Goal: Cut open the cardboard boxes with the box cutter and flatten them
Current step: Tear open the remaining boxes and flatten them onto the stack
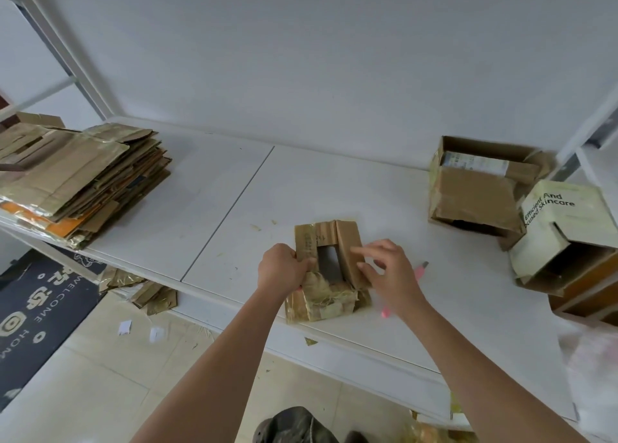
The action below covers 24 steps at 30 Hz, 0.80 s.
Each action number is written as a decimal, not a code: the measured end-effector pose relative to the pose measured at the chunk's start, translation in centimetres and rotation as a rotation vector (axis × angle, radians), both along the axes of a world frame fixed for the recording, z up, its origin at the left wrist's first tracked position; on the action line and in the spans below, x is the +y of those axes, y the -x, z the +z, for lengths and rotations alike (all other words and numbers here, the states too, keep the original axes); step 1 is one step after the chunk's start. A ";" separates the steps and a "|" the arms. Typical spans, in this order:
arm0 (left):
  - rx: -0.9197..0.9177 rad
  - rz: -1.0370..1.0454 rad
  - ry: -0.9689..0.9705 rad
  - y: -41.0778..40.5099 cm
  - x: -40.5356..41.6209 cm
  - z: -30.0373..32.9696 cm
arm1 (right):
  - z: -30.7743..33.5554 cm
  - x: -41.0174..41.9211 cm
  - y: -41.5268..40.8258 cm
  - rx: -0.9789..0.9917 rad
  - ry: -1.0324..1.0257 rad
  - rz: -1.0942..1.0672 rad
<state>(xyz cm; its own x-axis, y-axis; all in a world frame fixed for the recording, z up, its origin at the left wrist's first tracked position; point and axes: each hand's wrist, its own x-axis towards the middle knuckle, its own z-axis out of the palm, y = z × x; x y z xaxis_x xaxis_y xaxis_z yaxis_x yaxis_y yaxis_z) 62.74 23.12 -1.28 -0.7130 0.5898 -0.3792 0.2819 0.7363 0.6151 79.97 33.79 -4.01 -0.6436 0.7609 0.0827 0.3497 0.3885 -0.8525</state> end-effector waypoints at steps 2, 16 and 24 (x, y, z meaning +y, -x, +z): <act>0.085 -0.055 0.026 -0.3 0.2 0.3 | 0.3 -0.4 0.5 -0.019 -0.066 0.066; 0.221 -0.192 0.201 -1.9 2.3 1.5 | 0.6 -0.6 1.1 -0.060 0.085 0.010; -0.275 -0.136 -0.063 0.1 0.2 2.5 | 0.6 -0.6 1.2 -0.052 0.141 -0.006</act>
<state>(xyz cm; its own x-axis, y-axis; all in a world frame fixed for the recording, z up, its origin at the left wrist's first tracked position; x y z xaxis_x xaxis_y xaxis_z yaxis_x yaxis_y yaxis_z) 62.64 23.29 1.27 -0.5012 0.7014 -0.5068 0.1920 0.6612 0.7252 78.79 33.19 -3.42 -0.6393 0.7667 -0.0585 0.3967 0.2636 -0.8793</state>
